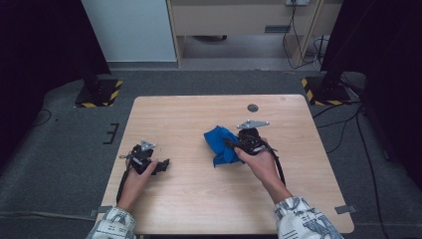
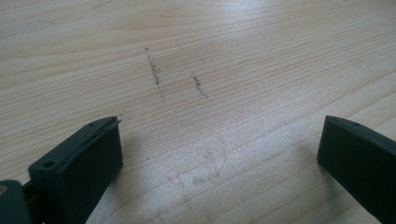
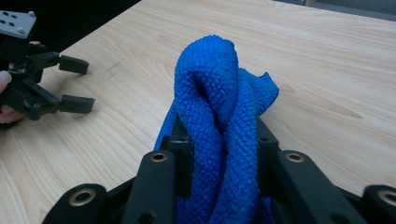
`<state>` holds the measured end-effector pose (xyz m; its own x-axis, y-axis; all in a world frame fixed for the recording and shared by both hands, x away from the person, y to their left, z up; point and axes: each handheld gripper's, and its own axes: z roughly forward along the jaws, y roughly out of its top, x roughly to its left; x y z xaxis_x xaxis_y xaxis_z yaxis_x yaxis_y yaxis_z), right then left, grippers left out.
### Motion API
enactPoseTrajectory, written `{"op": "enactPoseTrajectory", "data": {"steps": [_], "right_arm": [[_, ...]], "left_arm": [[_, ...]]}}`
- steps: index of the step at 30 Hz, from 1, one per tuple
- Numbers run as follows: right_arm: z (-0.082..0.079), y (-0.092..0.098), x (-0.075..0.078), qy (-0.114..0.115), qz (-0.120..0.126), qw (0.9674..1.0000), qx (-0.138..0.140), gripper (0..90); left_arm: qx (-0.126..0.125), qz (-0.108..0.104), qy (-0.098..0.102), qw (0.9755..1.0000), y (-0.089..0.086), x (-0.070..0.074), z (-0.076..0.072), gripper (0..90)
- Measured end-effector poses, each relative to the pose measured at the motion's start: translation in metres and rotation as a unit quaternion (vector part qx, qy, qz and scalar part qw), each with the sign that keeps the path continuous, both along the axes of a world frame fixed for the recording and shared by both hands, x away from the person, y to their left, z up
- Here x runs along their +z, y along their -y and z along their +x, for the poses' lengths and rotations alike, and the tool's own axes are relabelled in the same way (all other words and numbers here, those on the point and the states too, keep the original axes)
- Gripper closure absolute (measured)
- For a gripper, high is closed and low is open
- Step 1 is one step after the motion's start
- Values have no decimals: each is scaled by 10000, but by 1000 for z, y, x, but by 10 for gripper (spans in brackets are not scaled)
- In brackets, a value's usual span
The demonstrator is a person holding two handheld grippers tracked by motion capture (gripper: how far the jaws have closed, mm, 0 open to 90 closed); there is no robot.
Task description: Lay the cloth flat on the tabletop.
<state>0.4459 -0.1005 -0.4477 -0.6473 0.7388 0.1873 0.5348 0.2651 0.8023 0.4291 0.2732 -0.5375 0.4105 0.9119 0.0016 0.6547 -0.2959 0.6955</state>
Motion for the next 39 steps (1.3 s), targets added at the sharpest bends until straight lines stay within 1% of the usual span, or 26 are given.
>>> {"op": "enactPoseTrajectory", "data": {"steps": [1, 2, 4, 6, 9, 11, 14, 16, 21, 22, 23, 24, 25, 26, 28, 29, 30, 32, 33, 34, 35, 37, 38, 39], "right_arm": [[0, 0, 0, 0, 0, 10000, 0, 694], [-1, -6, -1, -34, 8, 10000, 6, 692], [-1, -8, -2, -29, 2, 10000, 23, 692], [0, -14, -3, -41, -7, 10000, 22, 691], [0, -17, -4, -18, -17, 10000, 27, 690], [-1, -21, -5, -82, 12, 10000, 23, 683], [-2, -25, -7, -87, -14, 10000, 28, 679], [-3, -30, -11, -98, -45, 9999, 55, 677], [-3, -36, -17, -122, -102, 9998, 85, 667], [-4, -37, -19, -142, -140, 9998, 97, 652], [-4, -40, -22, -127, -265, 9995, 105, 601], [-4, -41, -22, -120, -289, 9995, 93, 578], [-4, -41, -22, -120, -289, 9995, 93, 578], [-4, -41, -22, -118, -320, 9994, 64, 499], [-4, -41, -22, -146, -337, 9993, 74, 430], [-4, -41, -22, -146, -337, 9993, 74, 430], [-5, -41, -21, -127, -382, 9991, 118, 358], [-7, -41, -20, -145, -417, 9990, 120, 287], [-7, -41, -20, -145, -417, 9990, 120, 287], [-7, -40, -20, -143, -446, 9988, 109, 247], [-10, -39, -20, -104, -488, 9987, 108, 184], [-12, -38, -20, -121, -461, 9987, 155, 146], [-12, -38, -20, -121, -461, 9987, 155, 146], [-14, -36, -20, -65, -468, 9988, 152, 131]], "left_arm": [[0, 0, 0, 10000, 0, 0, 0, 0], [0, -1, 0, 10000, 0, 0, 0, 0], [-2, 1, -1, 10000, 0, 0, 0, 0], [-3, 0, 0, 10000, 0, 0, 0, 0], [-5, 0, -1, 10000, 0, 0, 0, 0], [-8, 0, 0, 10000, 0, 0, 0, 0], [-9, -2, 0, 10000, 0, 0, 0, 0], [-11, -1, 0, 10000, 0, 0, 0, 0], [-11, -1, 0, 10000, 0, 0, 0, 0], [-11, -1, 0, 10000, 0, 0, 0, 0], [-13, -1, 0, 10000, 0, 0, 0, 0], [-16, -3, -3, 10000, 0, 0, 0, 0], [-16, -3, -3, 10000, 0, 0, 0, 0], [-17, -5, -2, 10000, 0, 0, 0, 0], [-17, -4, -1, 10000, 0, 0, 0, 0], [-17, -4, -1, 10000, 0, 0, 0, 0], [-17, -3, -1, 10000, 0, 0, 0, 0], [-17, -2, -2, 10000, 0, 0, 0, 0], [-17, -3, -2, 10000, 0, 0, 0, 0], [-15, -1, -1, 10000, 0, 0, 0, 0], [-6, 6, 2, 10000, 0, 0, 0, 0], [-22, -1, 5, 10000, 1, 0, 0, 0], [-22, -1, 5, 10000, 1, 0, 0, 0], [-45, 15, -4, 10000, 2, 0, -1, 0]]}}
